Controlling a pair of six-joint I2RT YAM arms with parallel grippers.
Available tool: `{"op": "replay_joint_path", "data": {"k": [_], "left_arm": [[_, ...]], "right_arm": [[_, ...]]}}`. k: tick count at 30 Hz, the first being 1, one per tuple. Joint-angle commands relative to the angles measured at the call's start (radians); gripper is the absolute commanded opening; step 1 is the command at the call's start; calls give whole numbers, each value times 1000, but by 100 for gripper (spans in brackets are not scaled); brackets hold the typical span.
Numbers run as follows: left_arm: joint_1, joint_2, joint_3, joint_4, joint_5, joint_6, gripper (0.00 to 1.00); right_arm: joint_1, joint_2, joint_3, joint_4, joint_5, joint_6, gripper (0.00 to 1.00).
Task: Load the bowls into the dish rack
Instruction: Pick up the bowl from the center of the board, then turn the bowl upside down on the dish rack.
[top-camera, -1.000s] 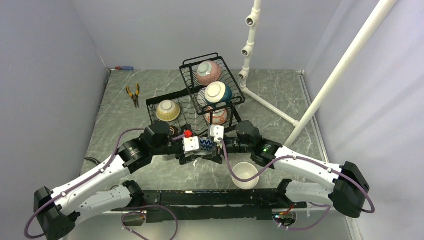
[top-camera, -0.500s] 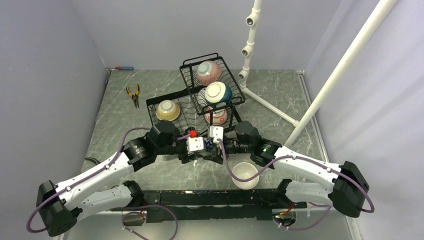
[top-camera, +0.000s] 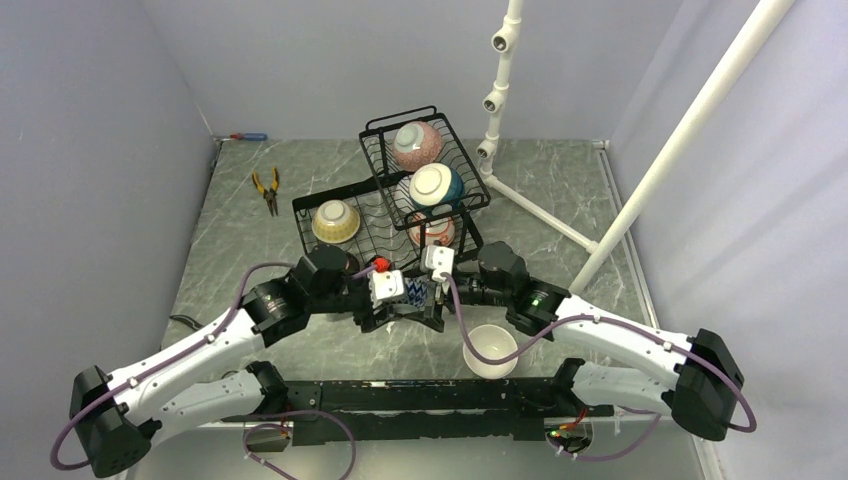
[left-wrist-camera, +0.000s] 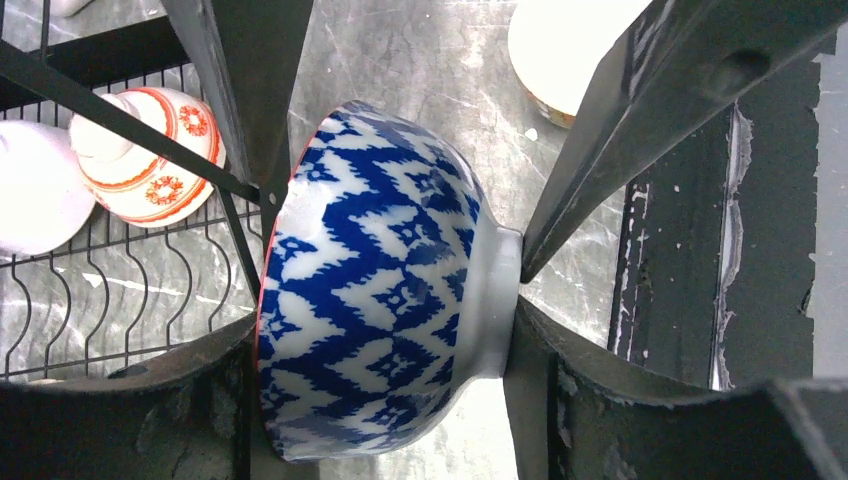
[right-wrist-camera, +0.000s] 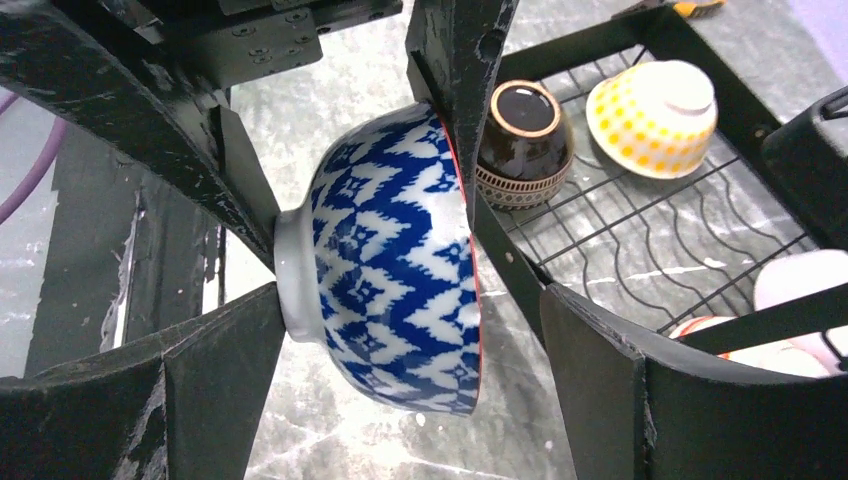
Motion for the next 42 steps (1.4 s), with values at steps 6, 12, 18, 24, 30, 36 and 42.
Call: {"op": "replay_joint_path", "data": {"k": [6, 12, 18, 24, 30, 36, 42], "left_arm": [[51, -47, -40, 101, -52, -187, 3], [130, -64, -71, 140, -112, -336, 3], [219, -98, -76, 163, -182, -560, 3], [320, -74, -40, 162, -142, -723, 3], [418, -18, 32, 154, -99, -895, 3], [513, 109, 66, 221, 37, -1040, 3], [554, 210, 20, 452, 124, -1136, 3]], "right_arm": [[4, -81, -9, 74, 61, 19, 100], [5, -114, -19, 76, 106, 35, 100], [5, -148, -33, 72, 135, 29, 100], [5, -157, -38, 75, 133, 24, 100], [4, -159, -38, 70, 130, 19, 100], [4, -160, -33, 64, 120, 12, 100], [4, -178, -49, 71, 62, -9, 100]]}}
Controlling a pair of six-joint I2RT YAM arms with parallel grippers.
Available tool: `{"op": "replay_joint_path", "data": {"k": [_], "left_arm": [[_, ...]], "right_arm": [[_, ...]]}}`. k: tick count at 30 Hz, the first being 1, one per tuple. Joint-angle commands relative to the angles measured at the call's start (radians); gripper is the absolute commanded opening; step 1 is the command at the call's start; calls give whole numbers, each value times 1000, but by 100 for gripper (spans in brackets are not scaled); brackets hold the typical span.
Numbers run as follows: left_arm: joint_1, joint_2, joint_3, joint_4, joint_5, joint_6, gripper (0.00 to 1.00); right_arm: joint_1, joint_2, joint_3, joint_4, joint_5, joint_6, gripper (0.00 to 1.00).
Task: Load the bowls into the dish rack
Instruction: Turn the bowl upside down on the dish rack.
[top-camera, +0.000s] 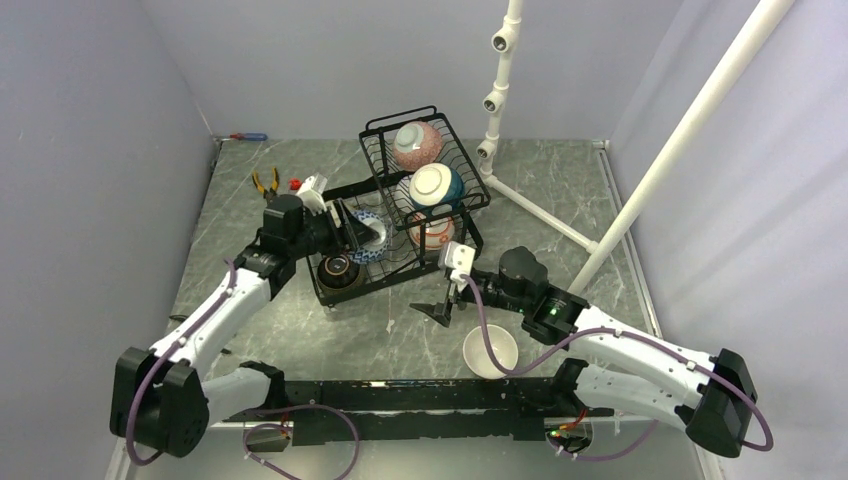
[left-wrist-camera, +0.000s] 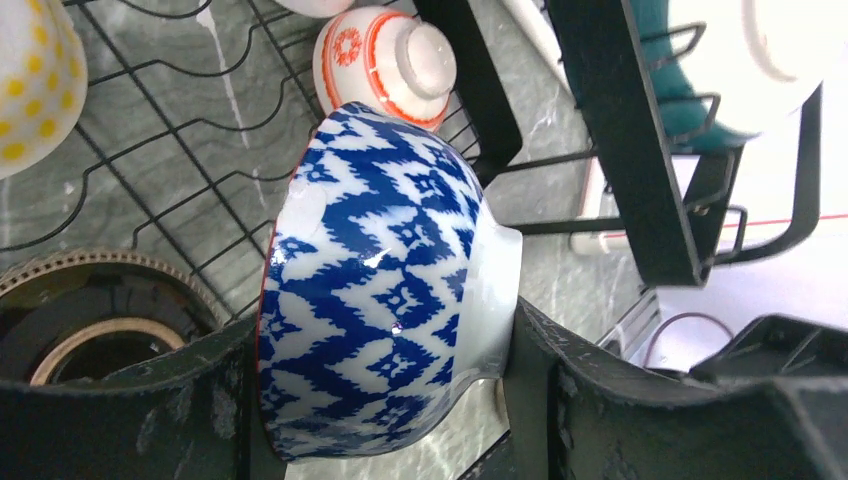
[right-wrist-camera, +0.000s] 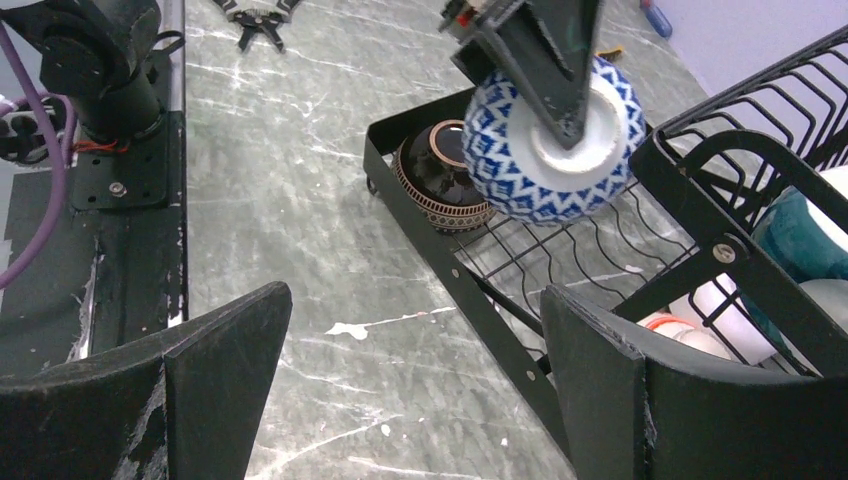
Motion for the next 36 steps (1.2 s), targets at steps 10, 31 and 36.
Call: {"op": "replay_joint_path", "data": {"k": [10, 31, 36], "left_arm": [[14, 224, 1, 459, 138, -146, 3], [11, 567, 11, 706, 183, -229, 3], [5, 608, 24, 704, 228, -223, 3]], "right_arm": [[3, -40, -12, 12, -57, -30, 100], [3, -76, -25, -41, -84, -52, 100], [3, -69, -28, -35, -89, -51, 100]]}}
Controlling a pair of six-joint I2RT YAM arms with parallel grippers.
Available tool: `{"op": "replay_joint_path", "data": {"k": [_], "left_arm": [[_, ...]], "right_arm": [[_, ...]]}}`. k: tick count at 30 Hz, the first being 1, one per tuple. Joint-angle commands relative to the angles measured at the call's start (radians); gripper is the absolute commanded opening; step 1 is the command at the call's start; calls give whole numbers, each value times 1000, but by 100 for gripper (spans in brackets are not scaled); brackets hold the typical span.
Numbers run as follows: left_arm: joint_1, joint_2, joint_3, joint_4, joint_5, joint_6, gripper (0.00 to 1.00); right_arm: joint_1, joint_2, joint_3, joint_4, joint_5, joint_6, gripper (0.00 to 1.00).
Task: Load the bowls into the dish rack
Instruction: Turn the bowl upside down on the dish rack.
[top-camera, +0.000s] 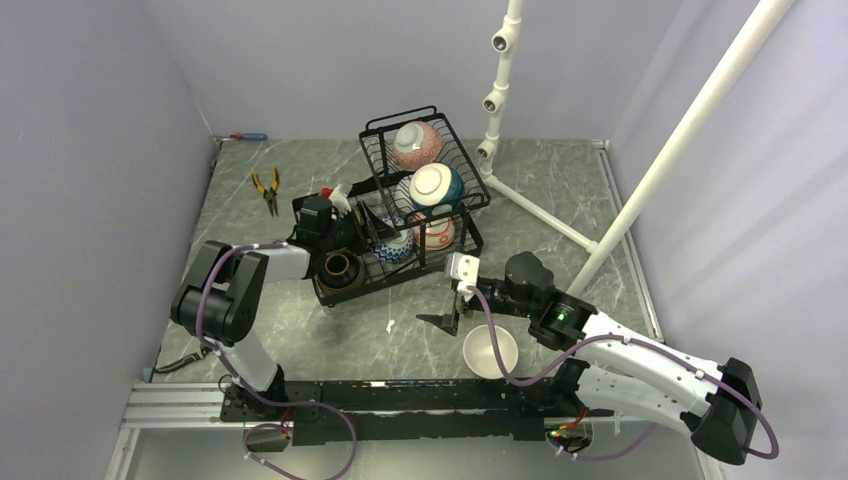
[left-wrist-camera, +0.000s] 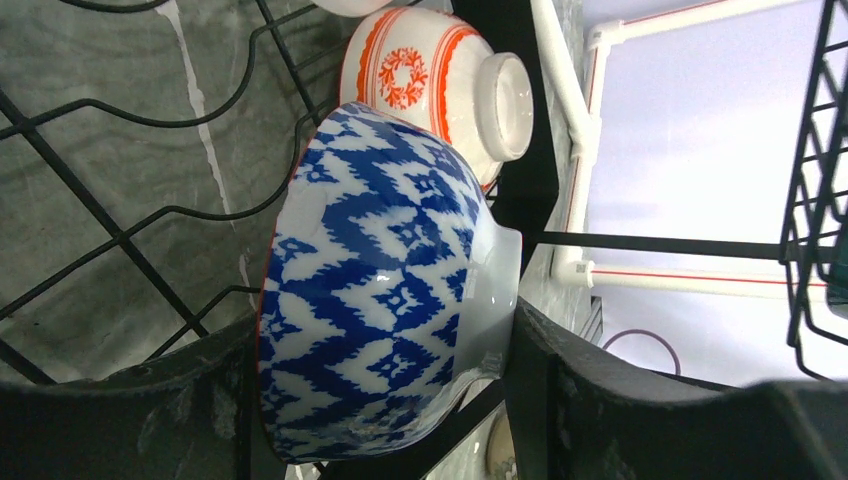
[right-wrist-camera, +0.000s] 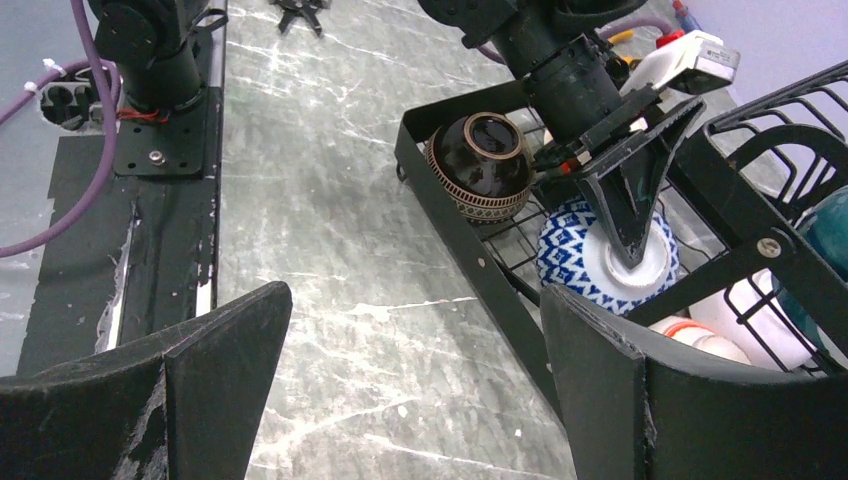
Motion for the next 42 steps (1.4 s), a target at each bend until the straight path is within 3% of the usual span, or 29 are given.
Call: {"op": "replay_joint_path", "data": {"k": [1, 7, 11, 17, 22, 32, 42], "left_arm": [[-11, 31, 55, 68, 81, 1, 3], [-32, 55, 83, -2, 103, 36, 3], [-40, 39, 95, -71, 80, 78, 10], [-45, 13, 128, -226, 37, 151, 32], [-54, -8, 164, -355, -10, 216, 57], [-82, -71, 213, -545, -112, 292, 92], [-104, -165, 243, -679, -259, 373, 94]], "right_arm": [[4, 2, 5, 17, -21, -12, 100], [3, 6, 4, 19, -20, -13, 100], [4, 12, 8, 20, -24, -9, 100], [3, 15, 9, 23, -23, -11, 100], [3, 17, 11, 23, -22, -10, 100], [3, 20, 13, 27, -27, -8, 100], [3, 24, 16, 26, -32, -1, 100]]}}
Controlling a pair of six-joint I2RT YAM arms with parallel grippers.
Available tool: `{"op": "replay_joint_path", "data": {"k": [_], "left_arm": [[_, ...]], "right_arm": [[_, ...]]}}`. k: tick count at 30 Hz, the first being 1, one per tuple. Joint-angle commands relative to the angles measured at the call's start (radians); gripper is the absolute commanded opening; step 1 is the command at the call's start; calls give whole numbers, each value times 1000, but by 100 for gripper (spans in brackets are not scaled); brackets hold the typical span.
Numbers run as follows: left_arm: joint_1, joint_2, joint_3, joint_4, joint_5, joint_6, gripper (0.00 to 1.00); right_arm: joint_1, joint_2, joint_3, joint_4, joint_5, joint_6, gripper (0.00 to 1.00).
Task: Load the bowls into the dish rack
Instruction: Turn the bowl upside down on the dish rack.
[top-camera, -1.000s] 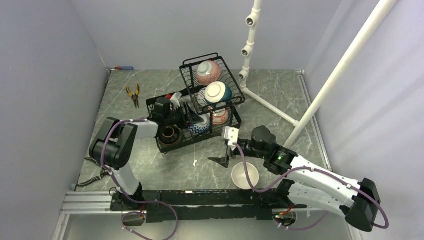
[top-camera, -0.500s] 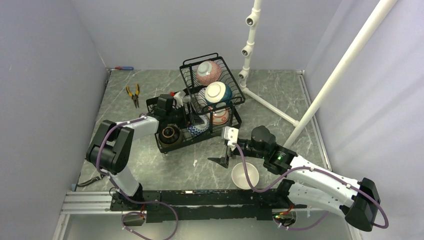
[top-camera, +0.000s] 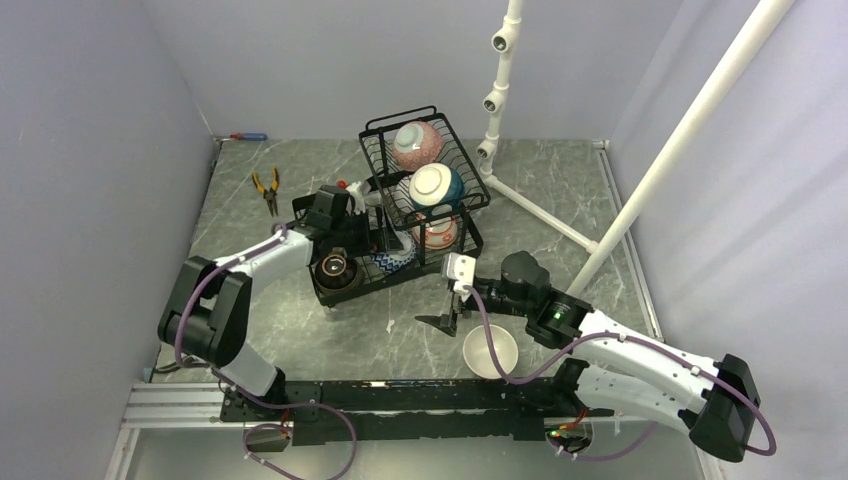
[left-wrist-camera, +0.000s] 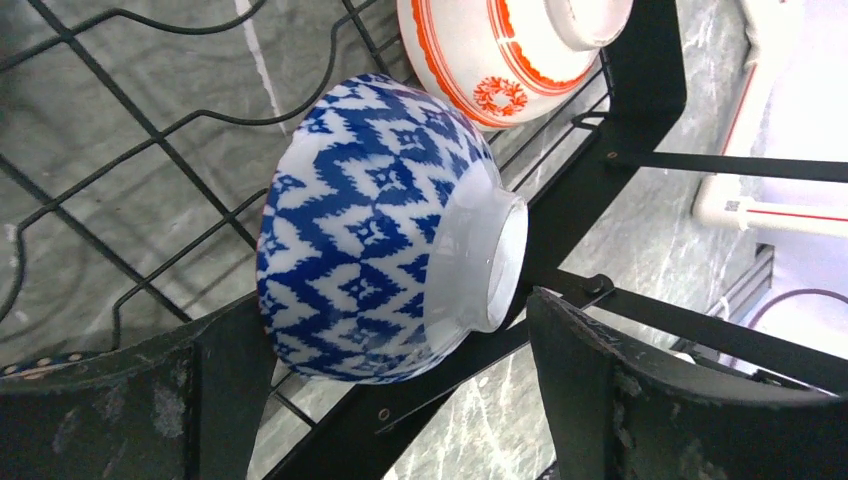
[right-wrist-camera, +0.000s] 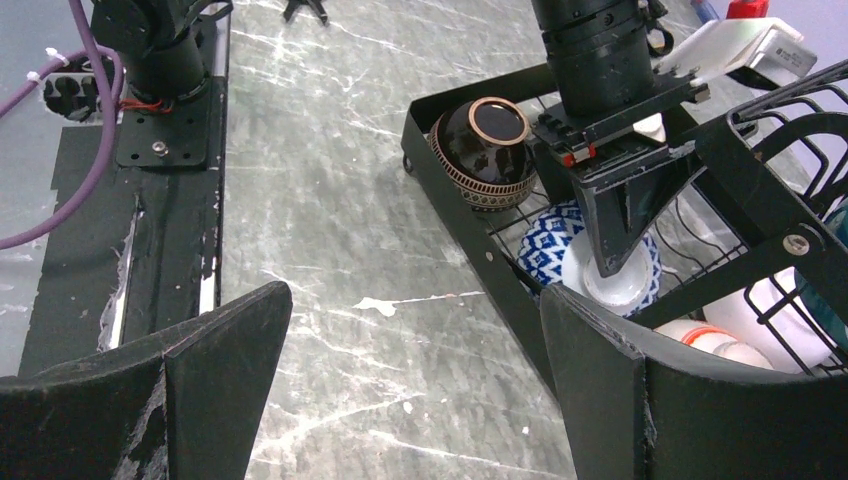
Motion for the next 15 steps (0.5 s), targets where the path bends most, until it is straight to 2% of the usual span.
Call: {"op": "replay_joint_path", "data": {"k": [1, 8, 15], "left_arm": [[-16, -73, 63, -111, -120, 81, 94], [-25, -133, 92, -218, -234, 149, 94], [-25, -304, 62, -248, -326, 194, 94]], "right_arm": [[4, -3, 14, 27, -19, -1, 100], [4, -8, 13, 30, -19, 3, 100], [3, -15, 10, 21, -16, 9, 100]]}}
